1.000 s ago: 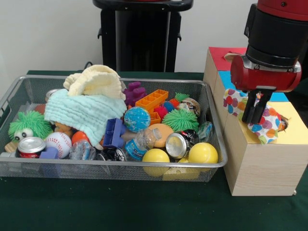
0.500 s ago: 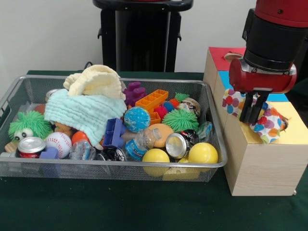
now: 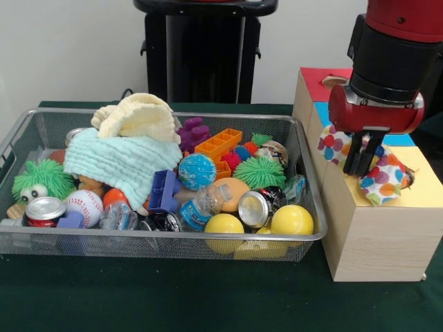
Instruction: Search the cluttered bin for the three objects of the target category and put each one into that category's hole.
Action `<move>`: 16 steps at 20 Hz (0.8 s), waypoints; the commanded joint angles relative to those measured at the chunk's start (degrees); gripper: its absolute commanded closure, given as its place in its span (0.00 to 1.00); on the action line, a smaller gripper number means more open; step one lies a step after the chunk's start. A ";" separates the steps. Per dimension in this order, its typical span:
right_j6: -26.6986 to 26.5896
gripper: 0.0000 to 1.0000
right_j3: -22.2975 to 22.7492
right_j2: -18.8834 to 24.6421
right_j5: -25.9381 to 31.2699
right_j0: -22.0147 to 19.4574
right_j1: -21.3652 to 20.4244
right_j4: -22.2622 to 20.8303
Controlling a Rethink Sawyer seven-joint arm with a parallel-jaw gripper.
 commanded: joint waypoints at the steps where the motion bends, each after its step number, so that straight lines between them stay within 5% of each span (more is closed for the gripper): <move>1: 7.55 1.00 5.85 3.37 -2.06 0.27 0.85 0.87; 16: 10.13 1.00 5.35 2.51 -0.84 2.42 0.60 2.00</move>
